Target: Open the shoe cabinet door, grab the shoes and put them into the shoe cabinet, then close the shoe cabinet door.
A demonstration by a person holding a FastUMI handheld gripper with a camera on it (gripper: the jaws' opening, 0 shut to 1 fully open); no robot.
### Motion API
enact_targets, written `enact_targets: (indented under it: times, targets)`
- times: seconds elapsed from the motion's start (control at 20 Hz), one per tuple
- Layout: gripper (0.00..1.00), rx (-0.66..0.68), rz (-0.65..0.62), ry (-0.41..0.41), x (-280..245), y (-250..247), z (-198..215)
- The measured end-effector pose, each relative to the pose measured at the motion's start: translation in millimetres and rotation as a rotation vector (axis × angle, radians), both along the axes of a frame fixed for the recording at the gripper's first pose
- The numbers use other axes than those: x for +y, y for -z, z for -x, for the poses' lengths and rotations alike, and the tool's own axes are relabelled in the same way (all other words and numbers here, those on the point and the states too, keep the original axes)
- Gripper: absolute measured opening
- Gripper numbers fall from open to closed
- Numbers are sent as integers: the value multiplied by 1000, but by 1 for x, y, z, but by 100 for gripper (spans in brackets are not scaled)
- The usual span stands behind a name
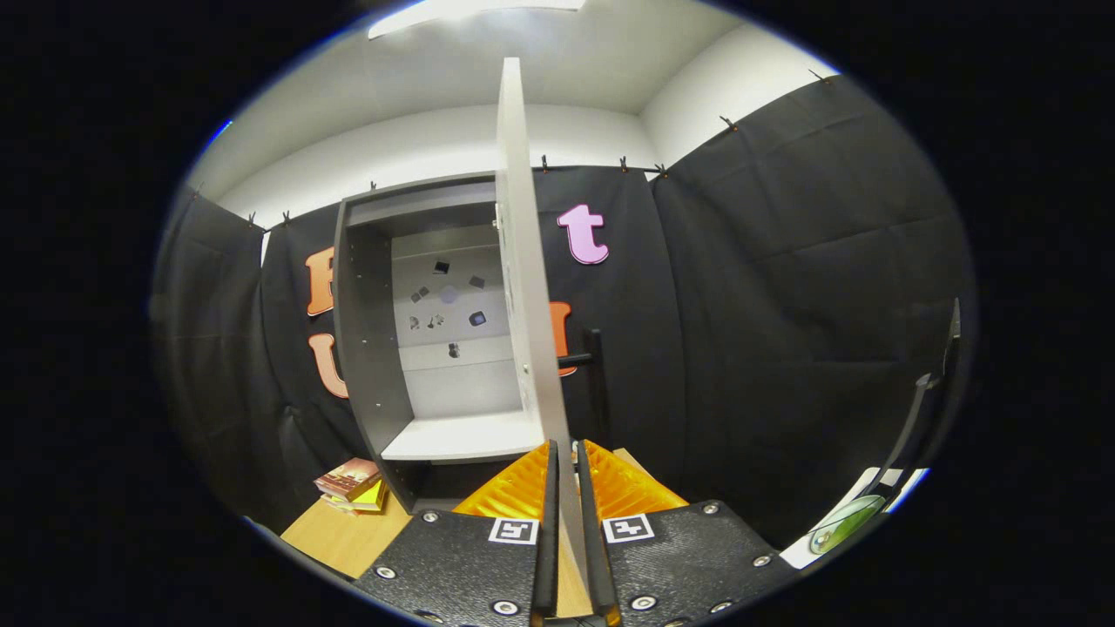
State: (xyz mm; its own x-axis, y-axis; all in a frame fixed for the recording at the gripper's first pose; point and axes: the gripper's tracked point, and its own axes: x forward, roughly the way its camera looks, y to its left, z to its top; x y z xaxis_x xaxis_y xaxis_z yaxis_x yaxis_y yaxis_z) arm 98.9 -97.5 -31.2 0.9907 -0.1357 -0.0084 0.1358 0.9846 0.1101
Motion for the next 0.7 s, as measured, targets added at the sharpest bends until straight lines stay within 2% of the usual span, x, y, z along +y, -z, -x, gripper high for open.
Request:
enact_targets:
  times: [0.3, 0.35, 0.55, 0.65, 0.7]
  targets:
    - [28, -19, 21, -74, 61, -13, 3]
    - [35, -20, 23, -85, 71, -14, 3]
    - [79, -7, 41, -128, 113, -11, -4]
    - [91, -12, 37, -141, 130, -10, -10]
    - [93, -12, 33, -150, 140, -8, -12]
